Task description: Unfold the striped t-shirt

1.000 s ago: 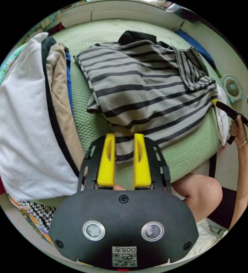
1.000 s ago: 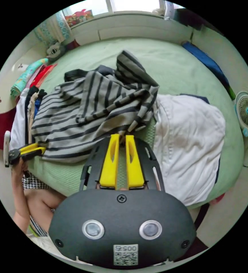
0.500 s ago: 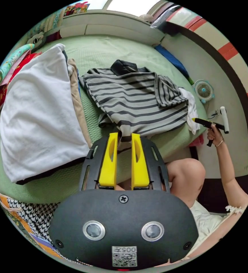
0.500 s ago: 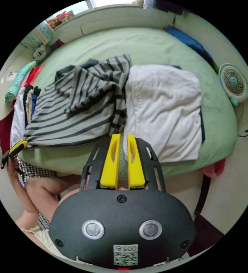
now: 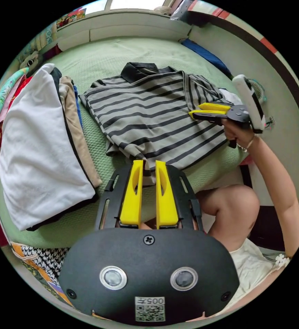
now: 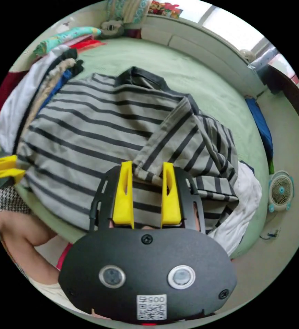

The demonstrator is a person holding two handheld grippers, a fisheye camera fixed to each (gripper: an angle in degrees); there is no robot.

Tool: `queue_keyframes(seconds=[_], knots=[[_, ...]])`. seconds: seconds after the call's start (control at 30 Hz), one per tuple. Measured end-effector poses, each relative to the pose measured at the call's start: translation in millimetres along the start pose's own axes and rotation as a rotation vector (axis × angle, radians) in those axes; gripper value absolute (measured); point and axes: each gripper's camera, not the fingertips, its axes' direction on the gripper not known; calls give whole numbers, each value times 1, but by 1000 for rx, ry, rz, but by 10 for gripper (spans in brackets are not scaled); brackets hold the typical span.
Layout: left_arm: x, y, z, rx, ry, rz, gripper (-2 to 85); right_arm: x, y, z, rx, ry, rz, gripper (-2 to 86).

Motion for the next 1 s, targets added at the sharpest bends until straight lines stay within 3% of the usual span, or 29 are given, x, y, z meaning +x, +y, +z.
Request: queue_keyframes(seconds=[0.1,0.3,0.57,0.67,0.83,1.0], knots=[[-11,6,-3,-12,39,-14,69,20,18,-22,94,-65,170,-3],[-14,40,-29,-81,85,130,60,57,110,-99,233,-147,240,-13],[-42,81,-63,290,24,-80,71,93,267,-108,141,-112,408,-14],[-46,79,-53,203,-67,-116,79,108,301,-96,100,-129,494,-13],[-53,86,-42,103,80,-127,92,110,320,-87,110,-156,515,-14],[-39,110,-60,81,-1,-90,119,97,327,-82,118,-140,463,-13]])
